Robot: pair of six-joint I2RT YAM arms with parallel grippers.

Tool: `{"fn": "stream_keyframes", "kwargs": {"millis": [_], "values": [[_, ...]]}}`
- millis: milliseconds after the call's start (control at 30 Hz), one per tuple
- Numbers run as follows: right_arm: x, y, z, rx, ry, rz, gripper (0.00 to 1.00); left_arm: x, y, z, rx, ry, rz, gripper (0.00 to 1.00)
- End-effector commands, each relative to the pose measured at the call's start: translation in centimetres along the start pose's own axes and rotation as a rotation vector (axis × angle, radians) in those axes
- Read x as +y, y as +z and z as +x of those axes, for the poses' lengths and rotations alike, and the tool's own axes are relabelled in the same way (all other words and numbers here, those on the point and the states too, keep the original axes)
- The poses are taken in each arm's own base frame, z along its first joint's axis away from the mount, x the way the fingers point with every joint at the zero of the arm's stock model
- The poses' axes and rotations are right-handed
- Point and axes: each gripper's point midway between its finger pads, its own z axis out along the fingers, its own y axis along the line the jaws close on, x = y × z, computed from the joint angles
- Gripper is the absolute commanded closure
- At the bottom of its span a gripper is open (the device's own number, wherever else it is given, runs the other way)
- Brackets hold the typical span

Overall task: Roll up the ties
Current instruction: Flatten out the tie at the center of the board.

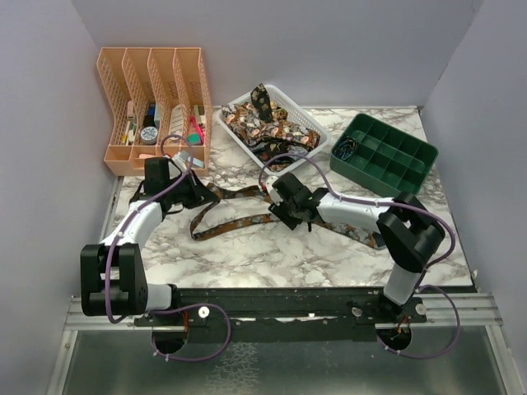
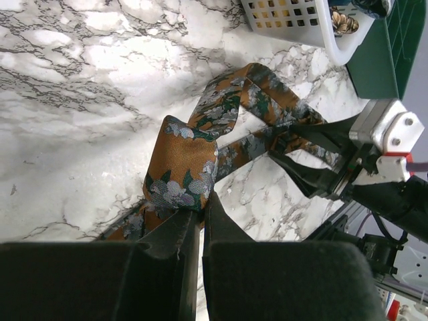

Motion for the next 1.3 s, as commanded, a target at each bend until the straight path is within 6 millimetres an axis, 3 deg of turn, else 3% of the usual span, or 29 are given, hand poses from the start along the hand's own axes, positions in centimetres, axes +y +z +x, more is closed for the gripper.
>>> {"fn": "stream_keyframes", "kwargs": {"millis": [0, 200, 400, 567, 767, 967, 1167, 1267], "values": [[-2.6, 0.1, 0.8, 0.068, -0.033, 0.155, 0.52, -0.2, -0.3, -0.3, 0.015, 0.021, 0.014, 0.96], [-2.6, -1.9, -2.0, -0.054, 0.009, 0.133, 0.84, 0.2, -0.5, -0.5, 0.014, 0.016, 0.001, 0.96], [-3.9, -4.2, -2.8, -0.097, 0.117, 0.186, 0.95, 0.1, -1.6, -1.0, -0.002, -0.077, 0.014, 0.99], [-6.8, -5.0, -1.1, -0.121, 0.39, 0.249, 0.96, 0.7, -2.3, -0.6, -0.001, -0.172, 0.007, 1.0], [-10.5, -6.0, 2.3, -0.255, 0.745, 0.183, 0.96, 0.8, -4.2, 1.0, 0.011, -0.33, 0.064, 1.0], [-11.7, -6.5, 4.4, -0.309, 0.909, 0.108, 0.96, 1.4, -6.1, 1.1, -0.026, -0.395, 0.05, 1.0], [-14.2, -7.3, 7.1, -0.357, 1.086, 0.193, 0.97, 3.8, -6.5, 2.1, -0.029, -0.394, -0.054, 1.0], [-16.1, -7.6, 8.8, -0.357, 1.14, 0.278, 0.97, 6.0, -6.3, 2.8, -0.036, -0.403, -0.152, 1.0]]}}
